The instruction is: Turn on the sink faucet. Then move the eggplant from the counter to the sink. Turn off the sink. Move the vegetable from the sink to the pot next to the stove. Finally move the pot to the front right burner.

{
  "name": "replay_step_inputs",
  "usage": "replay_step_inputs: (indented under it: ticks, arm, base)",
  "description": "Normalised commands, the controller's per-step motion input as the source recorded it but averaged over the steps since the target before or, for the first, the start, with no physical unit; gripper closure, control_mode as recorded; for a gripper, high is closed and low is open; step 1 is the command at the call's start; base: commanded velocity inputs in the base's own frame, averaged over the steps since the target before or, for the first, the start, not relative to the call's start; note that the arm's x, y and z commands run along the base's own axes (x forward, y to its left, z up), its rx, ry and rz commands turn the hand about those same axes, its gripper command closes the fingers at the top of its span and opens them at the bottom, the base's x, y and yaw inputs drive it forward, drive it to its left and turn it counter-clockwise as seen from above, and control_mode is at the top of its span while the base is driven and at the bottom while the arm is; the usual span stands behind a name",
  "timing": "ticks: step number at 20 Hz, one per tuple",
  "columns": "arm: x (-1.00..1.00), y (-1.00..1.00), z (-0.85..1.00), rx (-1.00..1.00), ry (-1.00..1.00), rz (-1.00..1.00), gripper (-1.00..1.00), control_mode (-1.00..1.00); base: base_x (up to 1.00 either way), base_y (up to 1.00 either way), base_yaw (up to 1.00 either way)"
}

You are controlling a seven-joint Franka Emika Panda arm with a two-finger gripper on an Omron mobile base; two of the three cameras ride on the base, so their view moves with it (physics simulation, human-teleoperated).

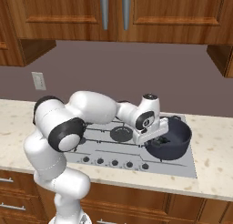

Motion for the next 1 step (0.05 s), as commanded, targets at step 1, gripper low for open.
replay_step_inputs:
  ticks: [1]
  arm:
    - [0.00, 0.00, 0.09, 0.00, -0.04, 0.00, -1.00, -1.00]
  base:
    - [0.00, 0.00, 0.00]
